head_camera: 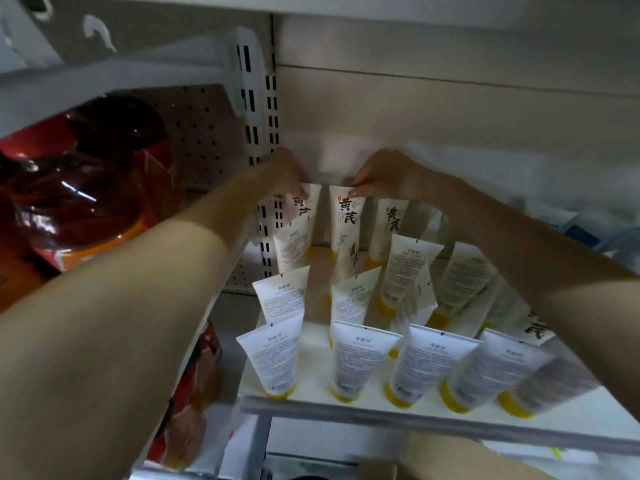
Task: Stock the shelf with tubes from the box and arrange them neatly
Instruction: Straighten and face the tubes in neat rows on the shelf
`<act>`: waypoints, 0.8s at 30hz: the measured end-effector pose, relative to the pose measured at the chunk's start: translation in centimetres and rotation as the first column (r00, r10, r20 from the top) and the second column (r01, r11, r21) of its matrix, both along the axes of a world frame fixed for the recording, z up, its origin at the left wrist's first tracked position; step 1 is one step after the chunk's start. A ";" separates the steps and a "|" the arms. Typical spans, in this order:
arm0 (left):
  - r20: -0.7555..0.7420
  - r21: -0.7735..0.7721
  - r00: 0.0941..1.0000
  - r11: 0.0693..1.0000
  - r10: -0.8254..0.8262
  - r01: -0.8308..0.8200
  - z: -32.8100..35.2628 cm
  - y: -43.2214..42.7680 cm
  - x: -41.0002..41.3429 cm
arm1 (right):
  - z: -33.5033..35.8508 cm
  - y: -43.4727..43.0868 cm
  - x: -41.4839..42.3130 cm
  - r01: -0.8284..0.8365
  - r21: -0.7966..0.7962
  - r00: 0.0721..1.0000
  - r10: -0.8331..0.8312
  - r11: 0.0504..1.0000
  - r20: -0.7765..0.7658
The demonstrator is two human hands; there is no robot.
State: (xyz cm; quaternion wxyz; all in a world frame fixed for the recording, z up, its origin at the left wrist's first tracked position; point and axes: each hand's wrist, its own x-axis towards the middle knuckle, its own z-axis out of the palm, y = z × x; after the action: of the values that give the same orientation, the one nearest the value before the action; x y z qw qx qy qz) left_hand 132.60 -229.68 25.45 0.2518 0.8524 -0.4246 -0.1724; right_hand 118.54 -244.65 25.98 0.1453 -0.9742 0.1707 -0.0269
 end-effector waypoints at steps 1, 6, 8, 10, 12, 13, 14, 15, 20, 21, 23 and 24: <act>0.040 0.004 0.999 1.000 -0.029 0.029 0.2 -0.2 0.0 | 0.6 -0.2 -0.5 0.007 0.031 1.000 -0.007 0.999 0.015; 0.107 -0.047 0.984 0.988 -0.143 0.149 1.5 -1.3 -0.6 | 2.6 -1.7 -4.2 0.024 0.137 1.000 -0.023 0.990 -0.003; 0.182 -0.046 0.962 0.975 -0.205 0.216 1.6 -1.8 -1.3 | 2.2 -2.3 -5.0 0.050 0.129 0.998 -0.047 0.990 -0.030; 0.232 -0.003 0.935 0.961 -0.269 0.277 1.4 -2.3 -1.9 | 1.3 -2.6 -5.4 0.069 0.086 0.997 -0.066 0.994 -0.039; 0.261 0.037 0.918 0.953 -0.299 0.301 1.1 -2.8 -2.2 | 0.4 -2.5 -5.6 0.069 0.045 0.997 -0.068 0.997 -0.023; 0.275 0.047 0.913 0.953 -0.302 0.301 0.9 -3.0 -2.4 | 0.0 -2.5 -5.6 0.066 0.029 0.998 -0.066 0.997 -0.007; 0.286 0.051 0.911 0.954 -0.299 0.297 0.8 -3.2 -2.6 | -0.3 -2.5 -5.6 0.069 0.016 0.998 -0.069 0.998 0.010; 0.295 0.054 0.909 0.955 -0.294 0.292 0.6 -3.3 -2.7 | -0.5 -2.4 -5.5 0.075 0.007 0.997 -0.075 0.997 0.028; 0.272 0.045 0.915 0.954 -0.298 0.297 0.1 -3.5 -2.6 | -0.9 -2.0 -5.4 0.112 -0.034 0.992 -0.110 0.993 0.063; 0.273 0.040 0.915 0.954 -0.296 0.296 0.1 -3.4 -2.6 | -0.8 -2.0 -5.5 0.112 -0.040 0.992 -0.110 0.993 0.062; 0.267 0.026 0.921 0.957 -0.285 0.288 -0.1 -3.4 -2.5 | -0.7 -1.8 -5.6 0.110 -0.040 0.992 -0.107 0.993 0.060; 0.264 0.024 0.922 0.957 -0.285 0.289 -0.2 -3.4 -2.4 | -0.7 -1.8 -5.7 0.112 -0.036 0.992 -0.109 0.993 0.061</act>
State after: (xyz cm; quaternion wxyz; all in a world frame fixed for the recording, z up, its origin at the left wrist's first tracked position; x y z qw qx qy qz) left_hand 130.16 -233.07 25.26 0.1717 0.7944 -0.5759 -0.0889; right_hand 112.86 -246.41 25.26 0.1292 -0.9647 0.2194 -0.0672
